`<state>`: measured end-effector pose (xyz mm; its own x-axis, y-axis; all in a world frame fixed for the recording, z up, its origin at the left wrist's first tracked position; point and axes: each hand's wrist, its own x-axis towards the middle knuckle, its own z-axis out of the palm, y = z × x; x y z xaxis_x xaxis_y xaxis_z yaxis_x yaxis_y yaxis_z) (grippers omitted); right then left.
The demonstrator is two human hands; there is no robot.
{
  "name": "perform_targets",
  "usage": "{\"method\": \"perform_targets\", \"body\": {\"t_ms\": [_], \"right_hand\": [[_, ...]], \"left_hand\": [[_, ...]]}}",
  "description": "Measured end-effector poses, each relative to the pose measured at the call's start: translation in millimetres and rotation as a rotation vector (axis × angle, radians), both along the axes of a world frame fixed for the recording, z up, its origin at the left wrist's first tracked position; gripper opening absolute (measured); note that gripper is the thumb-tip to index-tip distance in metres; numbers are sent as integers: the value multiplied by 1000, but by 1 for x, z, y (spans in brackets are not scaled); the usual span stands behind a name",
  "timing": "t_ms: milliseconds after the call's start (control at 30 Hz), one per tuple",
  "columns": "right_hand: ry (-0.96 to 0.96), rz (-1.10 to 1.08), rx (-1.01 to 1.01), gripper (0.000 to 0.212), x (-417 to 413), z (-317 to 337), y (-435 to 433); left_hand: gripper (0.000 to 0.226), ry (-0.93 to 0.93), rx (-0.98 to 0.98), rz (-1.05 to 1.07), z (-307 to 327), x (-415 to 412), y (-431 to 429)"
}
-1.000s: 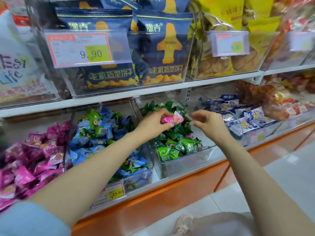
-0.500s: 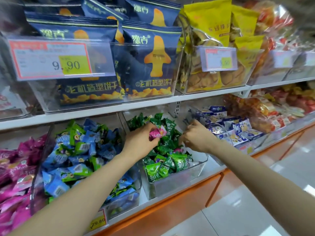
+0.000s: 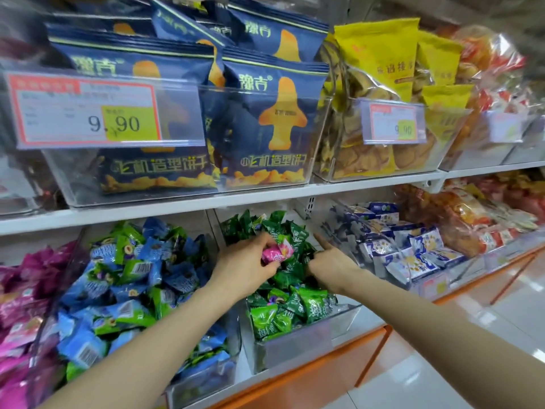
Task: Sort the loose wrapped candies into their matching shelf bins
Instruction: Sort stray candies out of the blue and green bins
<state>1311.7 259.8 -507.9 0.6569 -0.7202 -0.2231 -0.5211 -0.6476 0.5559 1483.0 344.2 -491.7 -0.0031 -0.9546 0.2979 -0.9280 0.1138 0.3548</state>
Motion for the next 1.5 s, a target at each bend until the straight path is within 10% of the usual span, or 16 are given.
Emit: {"method": "perform_targets", "body": {"t_ms": [467, 733, 833, 1000, 1200, 1367, 1500], "right_hand": [[-572, -48, 41, 24, -32, 69, 7], [-1432, -210, 733, 24, -20, 68, 36], [-1353, -267, 715, 36, -30, 61, 35], [-608, -187, 633, 48, -37, 28, 46], [-947, -202, 362, 36, -34, 44, 22], [-739, 104, 20, 50, -21, 37, 12], [-818, 90, 406, 28, -23, 33, 22]], "left_hand": [[33, 86, 60, -257, -1, 5, -2], [25, 480, 155, -497, 10, -1, -5], [24, 521, 119, -364, 8, 1, -10], [25, 591, 48, -113, 7, 0, -16], [26, 572, -4, -107, 2, 1, -14], [26, 541, -23, -110, 1, 0, -11], [22, 506, -77, -119, 3, 0, -8]]}}
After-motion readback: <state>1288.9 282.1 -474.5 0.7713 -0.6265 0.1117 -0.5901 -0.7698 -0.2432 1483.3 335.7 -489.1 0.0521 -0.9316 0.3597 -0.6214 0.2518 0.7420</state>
